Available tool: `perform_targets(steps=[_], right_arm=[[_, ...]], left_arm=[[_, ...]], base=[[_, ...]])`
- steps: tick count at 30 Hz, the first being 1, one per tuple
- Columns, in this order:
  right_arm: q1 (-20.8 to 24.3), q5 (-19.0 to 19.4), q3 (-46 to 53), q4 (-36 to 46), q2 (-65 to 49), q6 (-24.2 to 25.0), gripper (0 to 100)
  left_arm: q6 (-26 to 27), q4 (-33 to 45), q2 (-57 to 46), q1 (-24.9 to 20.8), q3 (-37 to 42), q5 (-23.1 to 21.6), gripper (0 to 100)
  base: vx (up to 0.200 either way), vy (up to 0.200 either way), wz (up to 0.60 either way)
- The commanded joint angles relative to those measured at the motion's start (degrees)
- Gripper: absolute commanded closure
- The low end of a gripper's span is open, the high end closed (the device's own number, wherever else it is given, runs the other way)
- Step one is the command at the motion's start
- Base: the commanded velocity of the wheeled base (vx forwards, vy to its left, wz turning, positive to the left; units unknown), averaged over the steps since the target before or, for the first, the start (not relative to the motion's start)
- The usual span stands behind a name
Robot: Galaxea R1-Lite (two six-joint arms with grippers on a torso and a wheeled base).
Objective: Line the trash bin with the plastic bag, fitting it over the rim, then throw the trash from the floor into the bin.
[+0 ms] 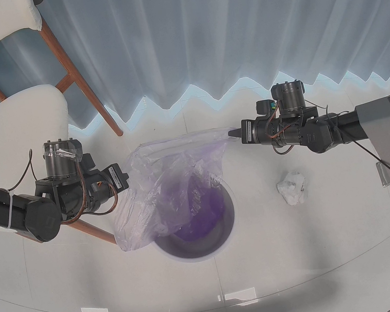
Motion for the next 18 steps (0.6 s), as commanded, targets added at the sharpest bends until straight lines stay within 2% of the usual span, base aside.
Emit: perform_targets(steps=[1,5,6,9,11,14,18], right_arm=[[0.21,-0.36,-0.43,-1.39,3.59,0.01,100],[0.12,-0.19,1.59,-2.01,-0.02,0.98,100],[0.04,-0.19,2.56,-2.18,-0.98,1.50,0],[0.30,-0.27,6.25,-2.27,-4.59,3.79,0],[1.09,-0.27,11.44,-2.27,-9.25,8.10,0],[3.46,-0.27,16.62,-2.36,-13.99,13.63,0],[7.15,-0.36,22.25,-2.97,-18.56,17.41,0]], left_arm=[[-0.03,0.45,0.98,0.06,1.18,1.22,100],[-0.03,0.18,0.01,-1.43,2.14,1.13,100],[-0.12,0.18,-0.25,-1.87,2.14,1.22,100],[-0.12,0.10,-0.78,-2.93,2.67,1.22,100],[-0.21,-0.08,-1.57,-3.98,3.64,1.22,100],[-0.21,-0.26,-1.92,-4.77,4.17,1.30,100],[-0.21,-0.17,-2.97,-5.21,4.17,1.30,100]], base=[[0.000,0.000,0.00],[0.000,0.000,0.00],[0.000,0.000,0.00],[0.000,0.000,0.00],[0.000,0.000,0.00],[0.000,0.000,0.00],[0.000,0.000,0.00]])
